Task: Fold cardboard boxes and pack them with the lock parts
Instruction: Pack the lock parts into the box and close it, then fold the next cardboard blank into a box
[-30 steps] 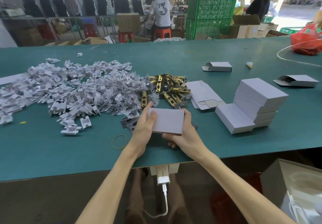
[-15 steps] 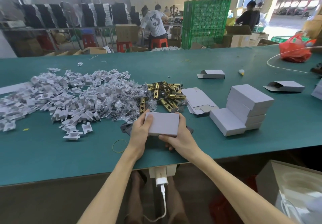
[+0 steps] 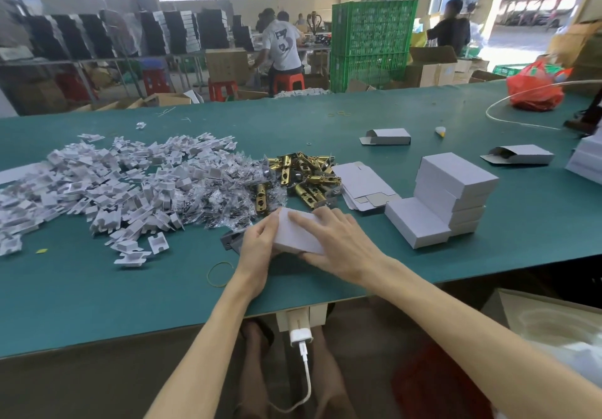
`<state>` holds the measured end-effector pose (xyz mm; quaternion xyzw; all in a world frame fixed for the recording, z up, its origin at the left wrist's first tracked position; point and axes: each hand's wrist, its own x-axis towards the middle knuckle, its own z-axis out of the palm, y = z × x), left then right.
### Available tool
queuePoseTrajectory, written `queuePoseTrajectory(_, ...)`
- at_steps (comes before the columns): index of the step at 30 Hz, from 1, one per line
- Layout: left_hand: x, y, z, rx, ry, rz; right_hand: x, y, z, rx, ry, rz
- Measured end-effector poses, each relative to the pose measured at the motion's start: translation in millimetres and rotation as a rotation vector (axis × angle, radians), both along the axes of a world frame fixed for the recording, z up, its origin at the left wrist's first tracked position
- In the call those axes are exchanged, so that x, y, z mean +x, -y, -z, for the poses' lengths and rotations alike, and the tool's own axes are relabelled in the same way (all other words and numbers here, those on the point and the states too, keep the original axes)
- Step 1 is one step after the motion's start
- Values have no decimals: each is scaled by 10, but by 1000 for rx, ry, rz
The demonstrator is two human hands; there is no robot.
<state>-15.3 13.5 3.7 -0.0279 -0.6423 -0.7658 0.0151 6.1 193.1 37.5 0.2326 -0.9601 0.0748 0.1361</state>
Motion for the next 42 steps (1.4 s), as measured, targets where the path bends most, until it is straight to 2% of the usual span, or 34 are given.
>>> queuePoseTrajectory(3, 12, -28, -17, 27, -4, 53, -19, -223, -77, -43, -14, 126)
queuePoseTrajectory(5, 14, -35, -20, 30, -11, 70, -56, -448, -130, -27, -48, 286)
queuePoseTrajectory(9, 11, -31, -14, 15, -27, 91, -110, -889, -184, 135, -111, 583)
queuePoseTrajectory(13, -1, -29, 3, 3, -24, 101, -118, -1091, -143, 297, -62, 735)
queuePoseTrajectory(17, -4, -18, 17, -7, -33, 103, -134, -1105, -111, 455, -156, 723)
queuePoseTrajectory(24, -2, -20, 15, -3, -25, 91, -184, -1134, -72, 377, -73, 564)
queuePoseTrajectory(27, -9, -30, 11, -12, -24, 89, -247, -1019, -111, 399, -95, 573)
queuePoseTrajectory(31, -15, -39, 7, -30, -24, 83, -479, -712, -167, 340, -110, 419)
queuePoseTrajectory(34, -7, -52, 13, -30, -18, 75, -739, -536, -187, 253, -8, 407)
queuePoseTrajectory(39, -28, -30, 42, -14, -13, 68, -1196, -469, -178, 234, 311, 625)
queuePoseTrajectory(42, -54, -28, 61, -5, -2, 64, -1382, -481, -148, 187, 406, 709)
